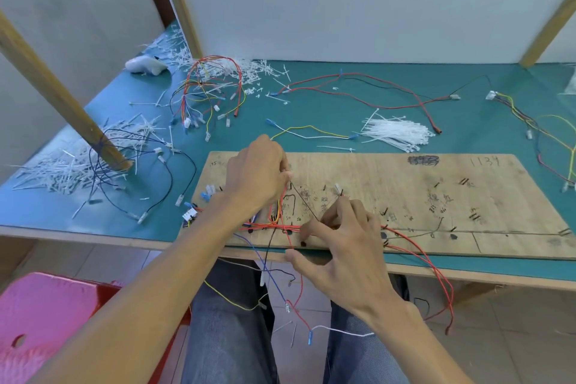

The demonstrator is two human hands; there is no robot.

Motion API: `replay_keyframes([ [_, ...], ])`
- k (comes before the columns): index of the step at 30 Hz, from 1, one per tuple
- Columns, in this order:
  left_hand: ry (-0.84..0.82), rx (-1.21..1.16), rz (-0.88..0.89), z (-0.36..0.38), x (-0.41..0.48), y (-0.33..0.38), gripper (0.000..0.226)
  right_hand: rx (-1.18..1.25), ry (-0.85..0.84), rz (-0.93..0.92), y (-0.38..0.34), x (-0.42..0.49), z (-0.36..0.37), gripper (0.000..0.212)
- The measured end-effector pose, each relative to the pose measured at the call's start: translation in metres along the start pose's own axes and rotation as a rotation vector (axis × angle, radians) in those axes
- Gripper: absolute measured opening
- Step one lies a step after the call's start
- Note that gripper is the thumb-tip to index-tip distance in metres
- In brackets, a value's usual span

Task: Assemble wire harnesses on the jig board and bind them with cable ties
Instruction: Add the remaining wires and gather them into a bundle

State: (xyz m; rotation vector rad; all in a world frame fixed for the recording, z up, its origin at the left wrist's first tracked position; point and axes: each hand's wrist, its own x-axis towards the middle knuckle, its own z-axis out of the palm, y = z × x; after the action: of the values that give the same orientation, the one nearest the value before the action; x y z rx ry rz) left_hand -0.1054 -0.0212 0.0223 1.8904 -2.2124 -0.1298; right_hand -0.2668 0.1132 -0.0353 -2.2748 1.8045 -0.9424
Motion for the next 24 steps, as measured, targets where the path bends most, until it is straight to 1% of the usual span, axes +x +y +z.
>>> replay_keyframes([
  [2, -0.022, 0.043, -0.012, -0.002, 0.001, 0.002, 0.017, 0.007, -0.019, -0.012, 0.001, 0.0, -0.001, 0.022],
  [5, -0.072, 0.071, -0.003, -0.008, 0.002, 0.004, 0.011, 0.044, -0.073, -0.021, 0.005, -0.001, -0.006, 0.013],
  [8, -0.173, 0.06, 0.036, -0.016, 0.004, 0.006, 0.01, 0.079, -0.192, -0.068, 0.014, -0.003, -0.014, 0.011],
  [11, -0.292, 0.011, 0.119, -0.024, 0.008, 0.0, 0.003, 0.117, -0.287, -0.104, 0.02, -0.001, -0.021, 0.011],
  [14, -0.373, -0.031, 0.252, -0.029, 0.008, -0.008, 0.013, 0.145, -0.334, -0.126, 0.023, 0.002, -0.025, 0.012],
  [16, -0.332, 0.029, 0.34, -0.029, 0.004, -0.011, 0.018, 0.17, -0.355, -0.135, 0.026, 0.002, -0.026, 0.011],
  [21, -0.126, 0.25, 0.511, -0.021, -0.012, -0.011, 0.024, 0.257, -0.386, -0.088, 0.029, 0.002, -0.027, 0.005],
  [24, -0.027, 0.337, 0.526, -0.015, -0.018, -0.011, 0.027, 0.338, -0.376, -0.05, 0.029, 0.001, -0.029, 0.005],
])
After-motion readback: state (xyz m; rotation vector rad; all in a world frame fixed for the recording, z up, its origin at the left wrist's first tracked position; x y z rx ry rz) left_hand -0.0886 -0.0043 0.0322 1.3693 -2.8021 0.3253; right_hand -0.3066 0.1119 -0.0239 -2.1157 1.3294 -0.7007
